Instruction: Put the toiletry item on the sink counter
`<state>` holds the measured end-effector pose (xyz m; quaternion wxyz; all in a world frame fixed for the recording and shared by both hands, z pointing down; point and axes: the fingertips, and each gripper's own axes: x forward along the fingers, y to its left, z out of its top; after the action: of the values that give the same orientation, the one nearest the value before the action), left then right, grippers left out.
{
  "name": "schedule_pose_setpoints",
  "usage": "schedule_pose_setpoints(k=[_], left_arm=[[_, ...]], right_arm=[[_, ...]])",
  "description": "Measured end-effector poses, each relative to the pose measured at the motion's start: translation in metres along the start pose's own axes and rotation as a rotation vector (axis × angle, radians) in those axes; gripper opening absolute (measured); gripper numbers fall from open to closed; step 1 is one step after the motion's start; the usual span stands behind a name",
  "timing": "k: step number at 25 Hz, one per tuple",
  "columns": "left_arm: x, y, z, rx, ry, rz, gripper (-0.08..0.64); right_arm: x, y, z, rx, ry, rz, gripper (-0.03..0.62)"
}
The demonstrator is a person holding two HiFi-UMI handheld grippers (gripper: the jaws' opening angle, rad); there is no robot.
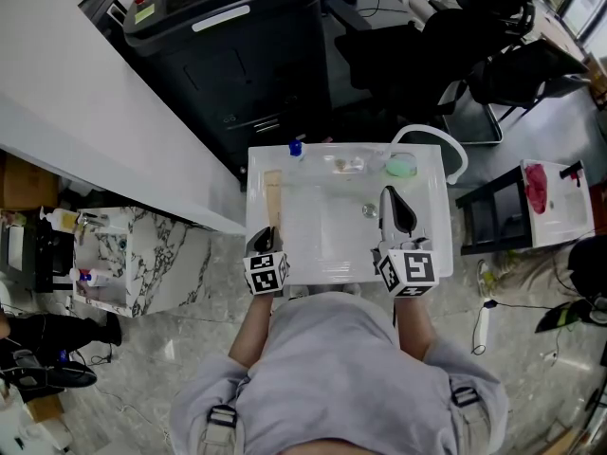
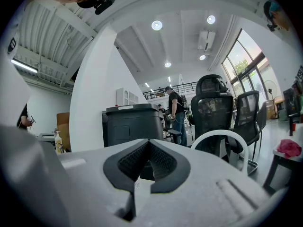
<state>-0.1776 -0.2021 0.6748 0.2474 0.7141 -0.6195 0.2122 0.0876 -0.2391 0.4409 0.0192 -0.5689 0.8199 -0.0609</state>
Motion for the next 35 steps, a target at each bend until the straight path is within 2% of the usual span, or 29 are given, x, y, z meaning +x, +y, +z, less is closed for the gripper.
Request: schedule_pose_setpoints(k=[35], left_arm=[[0.011,0.002,-0.039,-0.017,0.117,0.002,0.034]], right_arm=[[-0.004,-0.004,0.002,-0.004,0.006,-0.006,0.005]])
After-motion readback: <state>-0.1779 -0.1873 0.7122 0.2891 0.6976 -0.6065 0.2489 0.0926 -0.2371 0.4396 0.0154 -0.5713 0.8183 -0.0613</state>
